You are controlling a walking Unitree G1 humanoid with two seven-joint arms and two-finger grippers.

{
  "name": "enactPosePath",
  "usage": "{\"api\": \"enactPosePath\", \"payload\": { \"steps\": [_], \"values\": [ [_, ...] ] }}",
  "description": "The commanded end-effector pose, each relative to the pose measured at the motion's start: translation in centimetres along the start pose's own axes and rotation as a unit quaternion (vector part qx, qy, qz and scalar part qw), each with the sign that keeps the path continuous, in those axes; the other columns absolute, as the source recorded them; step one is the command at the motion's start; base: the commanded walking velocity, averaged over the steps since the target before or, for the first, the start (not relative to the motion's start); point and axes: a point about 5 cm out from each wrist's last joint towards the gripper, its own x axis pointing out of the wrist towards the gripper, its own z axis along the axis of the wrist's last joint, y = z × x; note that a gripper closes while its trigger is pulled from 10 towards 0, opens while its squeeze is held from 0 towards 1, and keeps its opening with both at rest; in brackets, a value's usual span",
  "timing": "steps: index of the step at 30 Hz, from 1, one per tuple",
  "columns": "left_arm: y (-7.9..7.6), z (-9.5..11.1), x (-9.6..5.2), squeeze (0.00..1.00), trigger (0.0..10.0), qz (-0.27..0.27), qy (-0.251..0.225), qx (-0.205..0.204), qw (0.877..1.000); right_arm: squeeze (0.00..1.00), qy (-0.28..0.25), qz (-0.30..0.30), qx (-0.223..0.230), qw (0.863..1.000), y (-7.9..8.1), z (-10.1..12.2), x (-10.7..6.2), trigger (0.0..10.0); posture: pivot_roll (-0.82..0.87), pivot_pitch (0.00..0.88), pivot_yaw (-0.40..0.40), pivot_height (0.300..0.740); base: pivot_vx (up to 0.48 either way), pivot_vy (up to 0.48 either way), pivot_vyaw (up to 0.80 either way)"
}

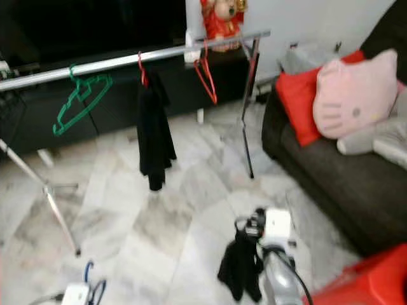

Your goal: Hang hanger

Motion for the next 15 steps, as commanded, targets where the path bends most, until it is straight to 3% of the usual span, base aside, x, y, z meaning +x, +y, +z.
{"api": "enactPosePath", "payload": {
  "steps": [1,15],
  "values": [
    [0.18,-0.08,-0.01,0.00,10.0,0.000,0.005,0.020,1.000,0.00,-0.016,0.002,0.001,1.000,0.20,0.81,0.41,10.0,-0.08,0.000,-0.015,0.740,0.000,0.000,0.00],
    [-0.06,-0.06,0.01,0.00,10.0,-0.007,0.006,0.033,0.999,0.00,-0.013,0.000,0.000,1.000,0.09,0.80,0.48,10.0,-0.08,0.000,-0.009,0.740,0.000,0.000,0.00]
  ]
}}
